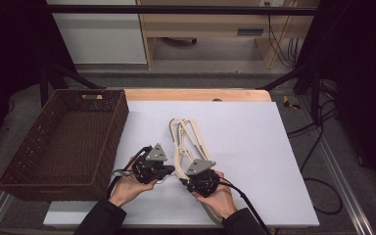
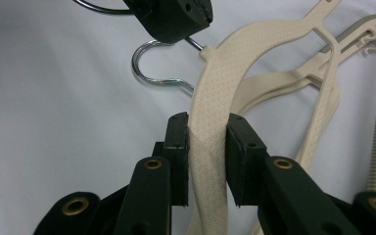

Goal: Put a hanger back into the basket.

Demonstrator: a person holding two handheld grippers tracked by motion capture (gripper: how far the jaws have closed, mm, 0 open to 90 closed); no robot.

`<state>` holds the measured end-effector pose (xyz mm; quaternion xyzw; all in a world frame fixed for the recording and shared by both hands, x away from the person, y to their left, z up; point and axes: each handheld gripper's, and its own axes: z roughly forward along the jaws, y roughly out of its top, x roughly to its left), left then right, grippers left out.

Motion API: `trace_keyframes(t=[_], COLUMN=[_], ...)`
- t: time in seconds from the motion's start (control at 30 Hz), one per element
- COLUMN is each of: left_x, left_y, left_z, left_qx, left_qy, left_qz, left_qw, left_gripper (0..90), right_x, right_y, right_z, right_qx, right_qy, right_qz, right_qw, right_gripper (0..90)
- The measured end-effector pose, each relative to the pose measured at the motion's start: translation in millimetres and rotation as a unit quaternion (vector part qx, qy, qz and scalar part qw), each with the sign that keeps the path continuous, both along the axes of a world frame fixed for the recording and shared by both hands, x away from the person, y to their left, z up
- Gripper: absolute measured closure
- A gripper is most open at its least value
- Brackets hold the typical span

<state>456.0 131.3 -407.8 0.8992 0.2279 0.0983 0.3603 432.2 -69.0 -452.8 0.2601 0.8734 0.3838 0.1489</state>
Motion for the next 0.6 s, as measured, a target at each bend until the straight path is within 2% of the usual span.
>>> trace_keyframes(t=[0.1, 0.13, 0.17, 0.23, 0.3, 0.33, 0.43, 0.53, 0.6], left_x=[-1.5, -2.1, -1.9, -2.3, -4.4, -6.1, -11.2, -14.7, -16.1], left_y=[-0.6, -0.5, 0.6, 4.2, 9.2, 11.6, 18.9, 26.8, 32.6], left_z=[1.4, 1.8, 2.8, 7.7, 15.5, 19.4, 31.2, 41.8, 47.1], left_qx=[0.0, -0.006, -0.018, -0.057, -0.079, -0.09, -0.123, -0.141, -0.149], left_qy=[-0.006, -0.005, -0.006, -0.001, -0.012, -0.019, -0.052, -0.076, -0.088], left_qz=[0.001, 0.003, 0.005, 0.011, 0.018, 0.019, 0.03, 0.041, 0.049], left_qw=[1.0, 1.0, 0.9998, 0.9983, 0.9966, 0.9956, 0.9906, 0.9862, 0.9837], left_gripper=[88.2, 88.0, 87.5, 81.5, 71.7, 68.5, 49.2, 32.8, 25.2], right_x=[-1.3, -1.5, -1.9, -2.2, -2.5, -3.0, -3.2, -2.6, -2.1], right_y=[-0.1, 0.2, -0.4, -1.3, -1.9, -2.1, -3.9, -8.4, -12.2], right_z=[1.1, 1.2, 1.7, 2.9, 3.6, 4.2, 6.6, 10.3, 13.7], right_qx=[-0.001, -0.001, 0.001, 0.001, 0.002, 0.0, 0.001, -0.001, 0.001], right_qy=[-0.004, -0.005, -0.004, -0.007, -0.009, -0.01, -0.014, -0.023, -0.024], right_qz=[-0.003, -0.005, -0.002, -0.007, -0.007, -0.009, -0.012, -0.019, -0.025], right_qw=[1.0, 1.0, 1.0, 1.0, 0.9999, 0.9999, 0.9998, 0.9996, 0.9994], right_gripper=[73.8, 74.0, 74.1, 74.3, 74.5, 74.6, 74.9, 75.4, 75.9])
